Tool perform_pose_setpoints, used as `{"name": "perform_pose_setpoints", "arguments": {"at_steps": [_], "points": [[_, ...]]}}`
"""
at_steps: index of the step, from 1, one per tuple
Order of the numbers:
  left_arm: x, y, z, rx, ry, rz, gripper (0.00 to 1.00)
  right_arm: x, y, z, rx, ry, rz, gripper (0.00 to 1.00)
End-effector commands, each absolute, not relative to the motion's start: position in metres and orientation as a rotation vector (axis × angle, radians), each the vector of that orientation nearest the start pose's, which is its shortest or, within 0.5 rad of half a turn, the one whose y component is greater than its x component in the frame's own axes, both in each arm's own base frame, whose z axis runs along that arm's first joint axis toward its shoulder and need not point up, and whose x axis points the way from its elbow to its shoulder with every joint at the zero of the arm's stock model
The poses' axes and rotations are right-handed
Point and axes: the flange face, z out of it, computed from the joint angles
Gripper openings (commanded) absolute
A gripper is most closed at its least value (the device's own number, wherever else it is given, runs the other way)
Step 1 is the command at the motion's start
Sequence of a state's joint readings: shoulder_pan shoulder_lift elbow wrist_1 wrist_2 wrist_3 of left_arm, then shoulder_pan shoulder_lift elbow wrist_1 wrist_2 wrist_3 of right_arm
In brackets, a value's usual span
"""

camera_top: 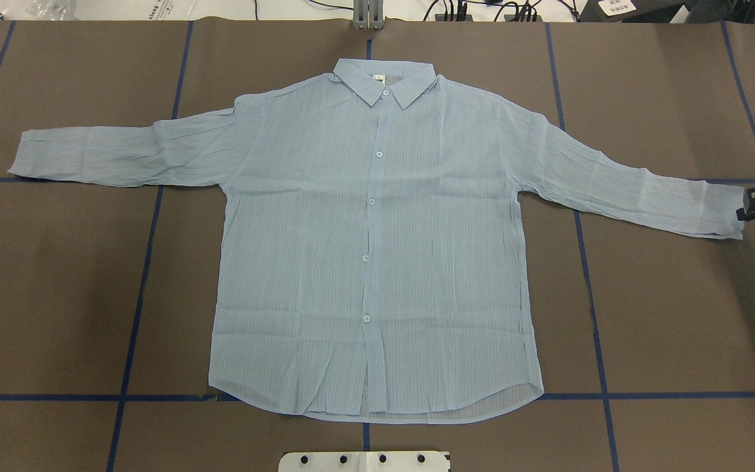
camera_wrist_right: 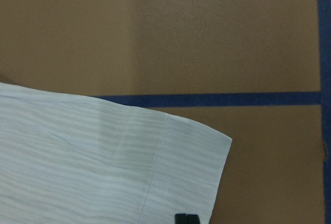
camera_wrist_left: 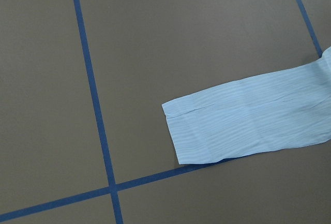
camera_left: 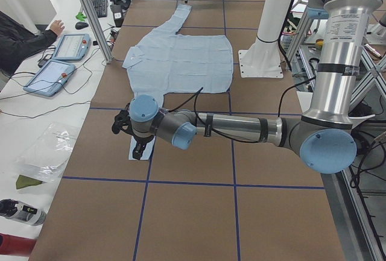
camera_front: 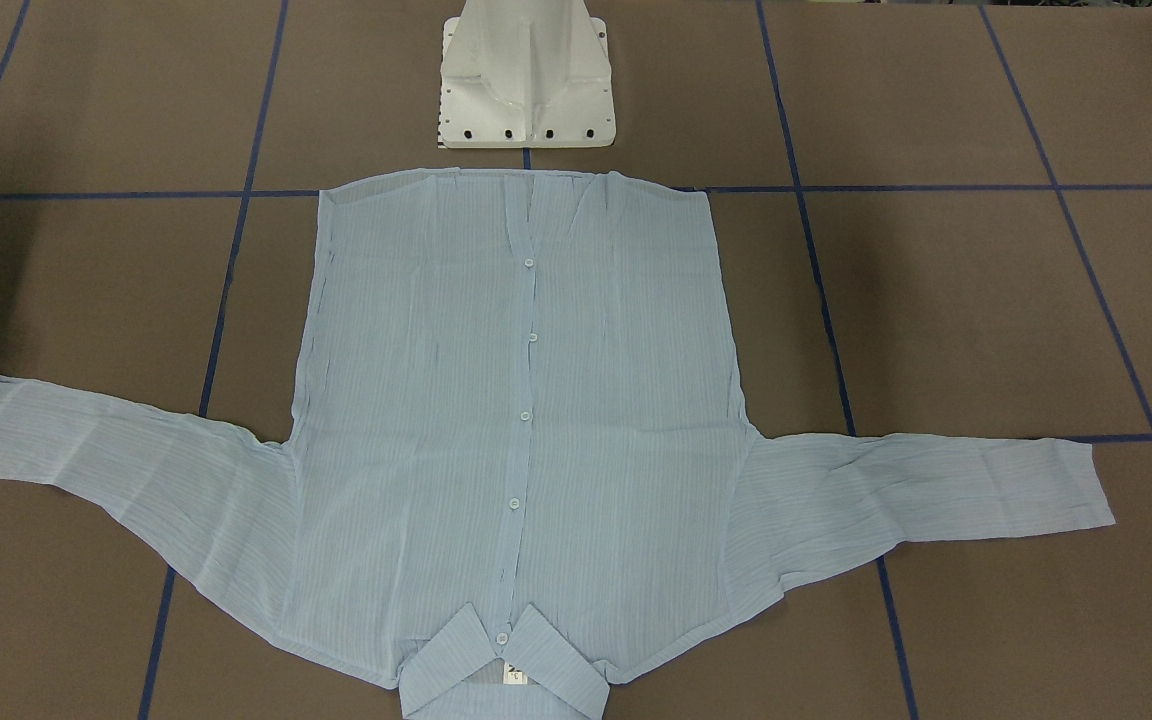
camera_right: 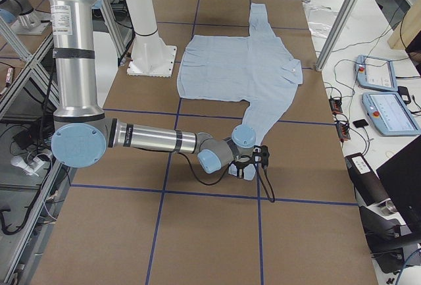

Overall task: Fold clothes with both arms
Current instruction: 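Lower the right gripper onto the cuff of the sleeve nearest it and grasp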

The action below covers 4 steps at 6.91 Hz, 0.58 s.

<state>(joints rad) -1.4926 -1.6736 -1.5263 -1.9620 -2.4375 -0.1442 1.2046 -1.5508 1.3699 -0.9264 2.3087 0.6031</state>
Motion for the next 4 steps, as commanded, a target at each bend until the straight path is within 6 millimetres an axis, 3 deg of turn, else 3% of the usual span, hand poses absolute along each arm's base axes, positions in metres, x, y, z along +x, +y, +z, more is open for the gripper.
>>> {"name": "perform_pose_setpoints", "arguments": {"at_steps": [1, 2, 3, 4], "points": [[-0.0140, -0.5557, 0.5772, 0.323, 0.892, 0.134, 0.99, -0.1212, -0.5043, 0.6781, 0.061, -0.841, 0.056, 0.00], [-0.0140, -0.5557, 0.5764, 0.325, 0.892, 0.134, 0.99, -0.1201, -0.5016, 0.6827, 0.059, -0.829, 0.058, 0.30], [-0.0139, -0.5564, 0.5763, 0.325, 0.892, 0.134, 0.99, -0.1224, -0.5025, 0.6831, 0.065, -0.815, 0.057, 0.50], [-0.0140, -0.5557, 0.5772, 0.323, 0.892, 0.134, 0.99, -0.1287, -0.5003, 0.6871, 0.062, -0.801, 0.049, 0.62]]}}
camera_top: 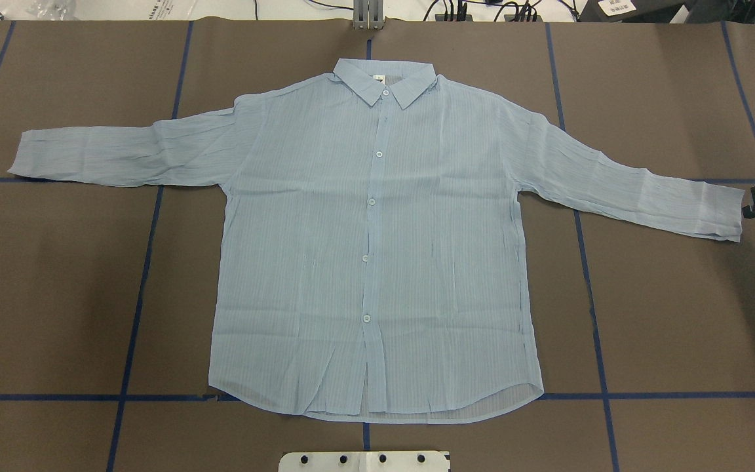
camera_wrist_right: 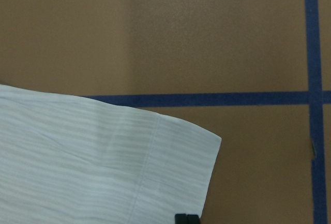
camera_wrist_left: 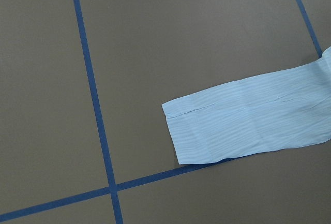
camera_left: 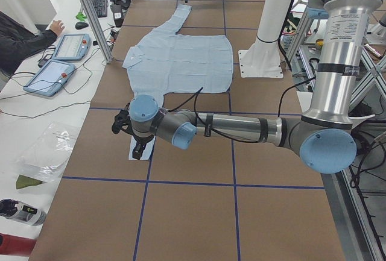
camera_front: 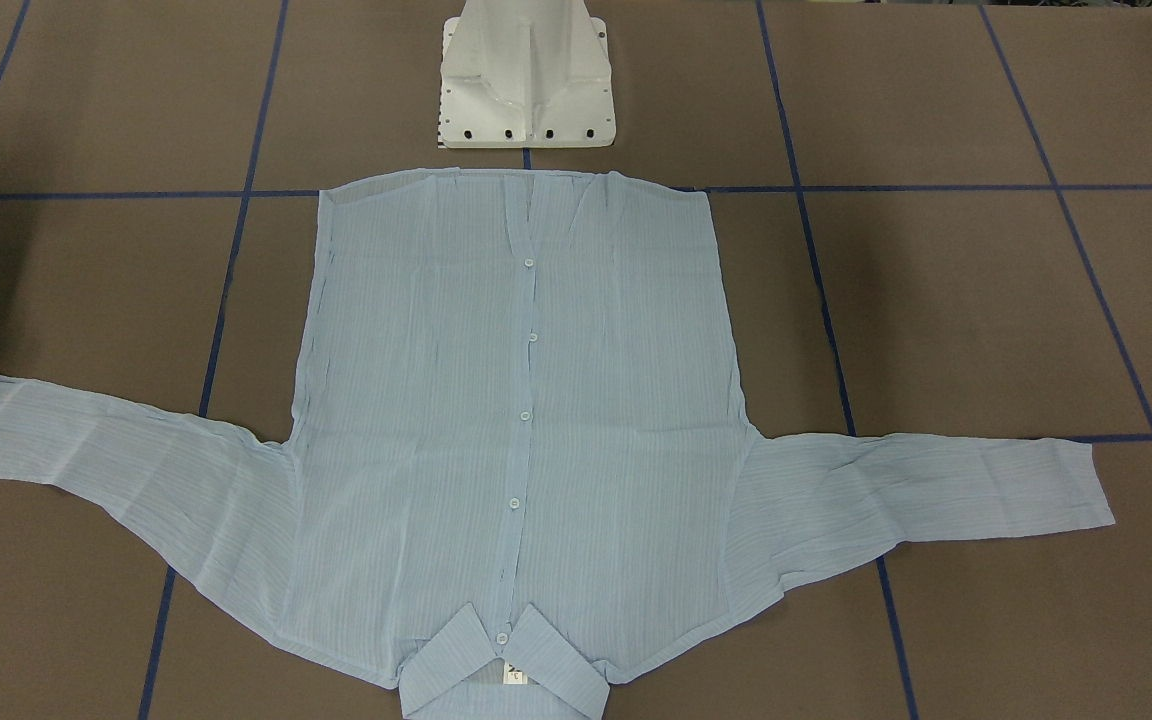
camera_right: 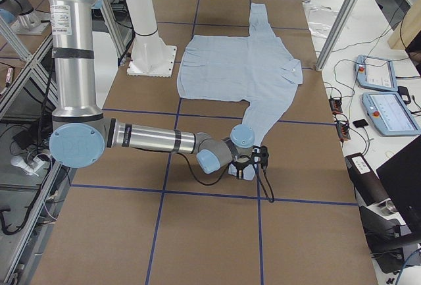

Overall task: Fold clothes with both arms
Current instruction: 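Lower the right gripper onto the cuff of the sleeve nearest it and grasp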

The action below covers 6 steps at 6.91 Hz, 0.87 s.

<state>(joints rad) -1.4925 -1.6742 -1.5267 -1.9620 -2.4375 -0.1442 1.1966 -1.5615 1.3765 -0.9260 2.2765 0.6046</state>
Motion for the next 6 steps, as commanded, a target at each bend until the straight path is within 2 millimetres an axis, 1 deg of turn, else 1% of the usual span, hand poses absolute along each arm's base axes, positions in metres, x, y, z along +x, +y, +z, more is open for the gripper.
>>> {"name": "perform_pose_setpoints", "arguments": {"at_steps": [1, 2, 3, 4, 6], "points": [[-0.014, -0.556, 0.576, 0.325, 0.892, 0.134, 0.99, -0.134, -0.498, 0.689, 0.057, -0.795, 0.040, 0.68], [-0.014, -0.556, 0.576, 0.325, 0.892, 0.134, 0.99, -0.140, -0.497, 0.689, 0.052, -0.796, 0.029, 0.72], [-0.014, -0.556, 0.576, 0.325, 0.892, 0.134, 0.99, -0.145, -0.497, 0.690, 0.046, -0.795, 0.021, 0.71], [-0.014, -0.556, 0.576, 0.326, 0.892, 0.135, 0.99, -0.146, -0.496, 0.692, 0.040, -0.793, 0.022, 0.64], [-0.014, -0.556, 0.572, 0.331, 0.893, 0.136, 0.99, -0.150, -0.497, 0.692, 0.025, -0.787, 0.020, 0.58]]}}
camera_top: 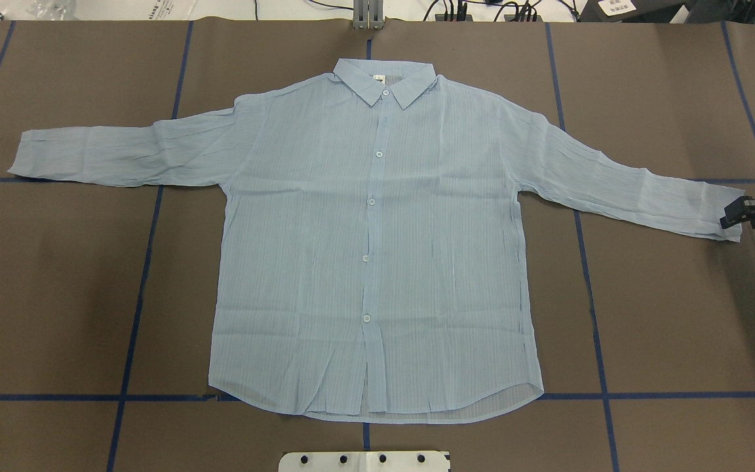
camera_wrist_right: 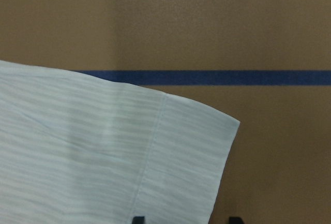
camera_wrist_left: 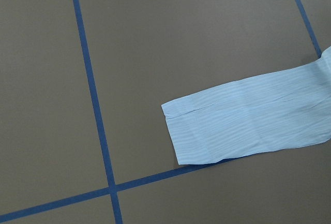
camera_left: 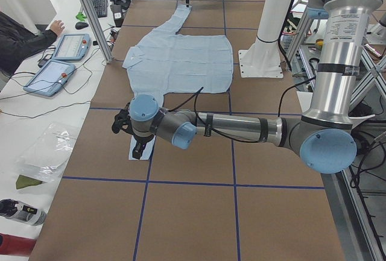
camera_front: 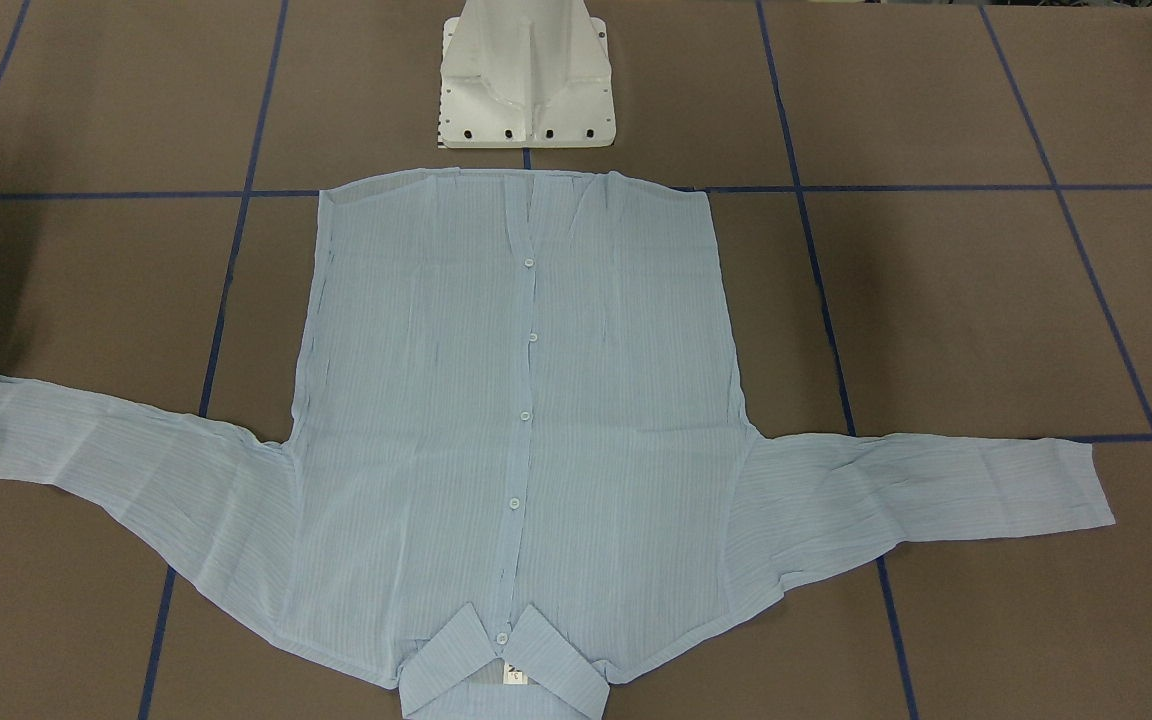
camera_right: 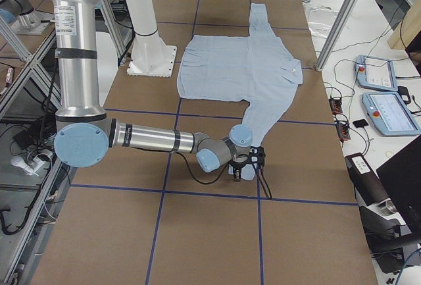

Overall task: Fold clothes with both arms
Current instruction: 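Lower the right gripper onto the cuff of the sleeve nearest it and grasp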

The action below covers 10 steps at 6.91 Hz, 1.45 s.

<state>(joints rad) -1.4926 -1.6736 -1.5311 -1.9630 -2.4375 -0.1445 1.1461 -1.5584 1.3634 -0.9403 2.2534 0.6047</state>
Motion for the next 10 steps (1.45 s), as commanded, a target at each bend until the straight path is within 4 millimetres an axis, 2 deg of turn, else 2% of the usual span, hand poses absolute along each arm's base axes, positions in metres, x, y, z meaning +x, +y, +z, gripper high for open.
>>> {"name": "perform_pose_setpoints", "arguments": {"at_steps": [1, 2, 3, 4, 5, 7, 8, 9, 10], "points": [[-0.014, -0.556, 0.572, 0.331, 0.893, 0.136, 0.99, -0.150, -0.497, 0.692, 0.025, -0.787, 0.020, 0.49], [-0.014, -0.556, 0.572, 0.334, 0.893, 0.138, 0.99, -0.150, -0.497, 0.692, 0.024, -0.788, 0.021, 0.42], [-0.014, -0.556, 0.572, 0.333, 0.893, 0.137, 0.99, -0.150, -0.497, 0.693, 0.021, -0.787, 0.022, 0.28], [-0.014, -0.556, 0.569, 0.338, 0.893, 0.140, 0.99, -0.150, -0.497, 0.693, 0.017, -0.785, 0.023, 0.07], [-0.014, -0.556, 0.569, 0.338, 0.893, 0.140, 0.99, -0.151, -0.498, 0.691, 0.020, -0.788, 0.022, 0.00], [-0.014, -0.555, 0.566, 0.343, 0.893, 0.142, 0.99, -0.151, -0.499, 0.686, 0.029, -0.794, 0.016, 0.00], [-0.014, -0.555, 0.566, 0.342, 0.894, 0.140, 0.99, -0.150, -0.501, 0.673, 0.049, -0.811, 0.009, 0.00], [-0.014, -0.555, 0.566, 0.342, 0.894, 0.140, 0.99, -0.147, -0.502, 0.646, 0.092, -0.835, -0.002, 0.00], [-0.014, -0.555, 0.567, 0.341, 0.893, 0.140, 0.99, -0.142, -0.503, 0.603, 0.166, -0.872, -0.025, 0.00]]}}
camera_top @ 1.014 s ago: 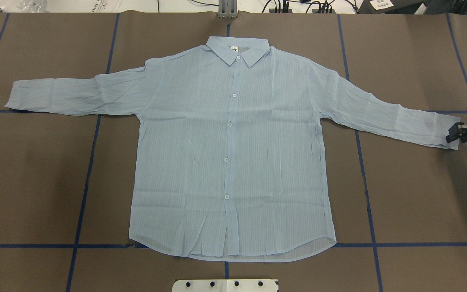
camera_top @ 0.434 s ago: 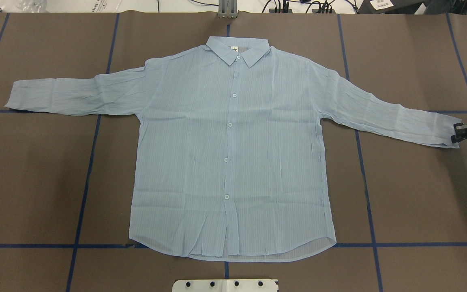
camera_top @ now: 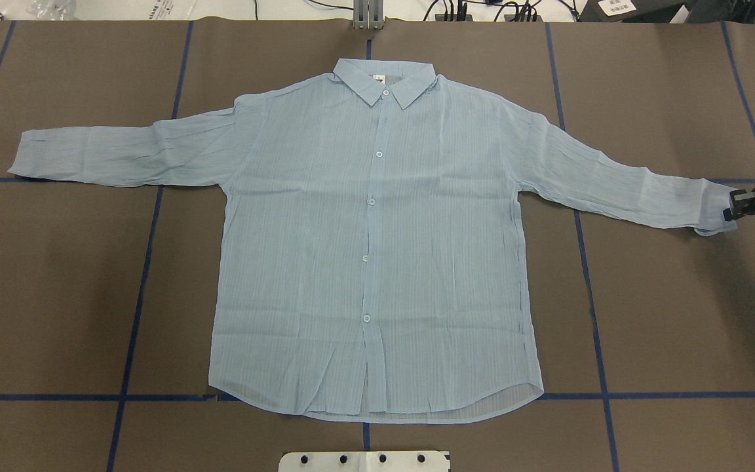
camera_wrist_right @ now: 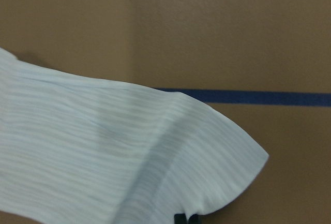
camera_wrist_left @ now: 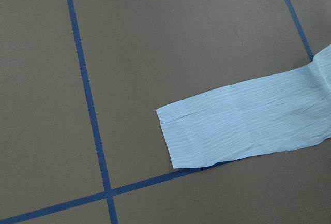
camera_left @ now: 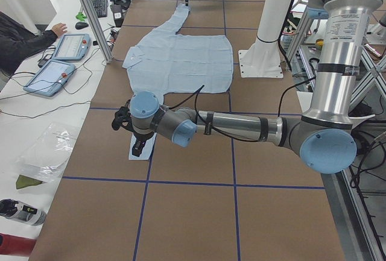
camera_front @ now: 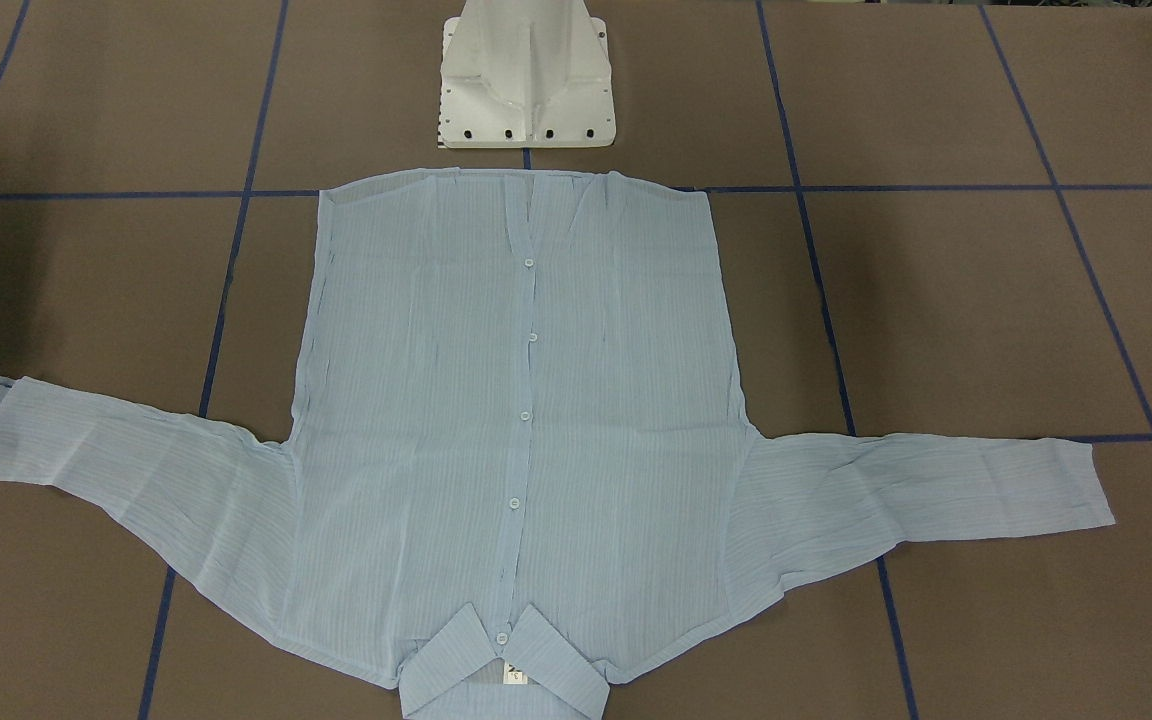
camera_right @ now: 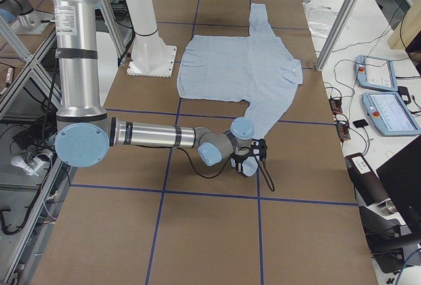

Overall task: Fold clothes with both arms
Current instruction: 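Carry the grasped sleeve across the shirt toward the collar with the right gripper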

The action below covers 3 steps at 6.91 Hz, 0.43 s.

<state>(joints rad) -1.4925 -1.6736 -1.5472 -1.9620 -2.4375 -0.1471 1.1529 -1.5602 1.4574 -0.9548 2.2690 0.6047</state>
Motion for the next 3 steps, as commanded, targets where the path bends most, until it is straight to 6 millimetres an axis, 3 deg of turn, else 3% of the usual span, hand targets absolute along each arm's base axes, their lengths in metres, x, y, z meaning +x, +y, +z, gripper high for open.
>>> {"name": "perform_pose_setpoints", "arguments": {"at_steps": [1, 2, 3], "points": [[-0.014, -0.556, 0.568, 0.339, 0.893, 0.139, 0.99, -0.144, -0.505, 0.547, 0.255, -0.915, -0.063, 0.00], [-0.014, -0.556, 0.569, 0.338, 0.893, 0.138, 0.99, -0.151, -0.510, 0.505, 0.293, -0.964, -0.074, 0.00], [-0.014, -0.556, 0.569, 0.337, 0.893, 0.139, 0.99, -0.172, -0.541, 0.441, 0.284, -1.031, -0.017, 0.00]]}}
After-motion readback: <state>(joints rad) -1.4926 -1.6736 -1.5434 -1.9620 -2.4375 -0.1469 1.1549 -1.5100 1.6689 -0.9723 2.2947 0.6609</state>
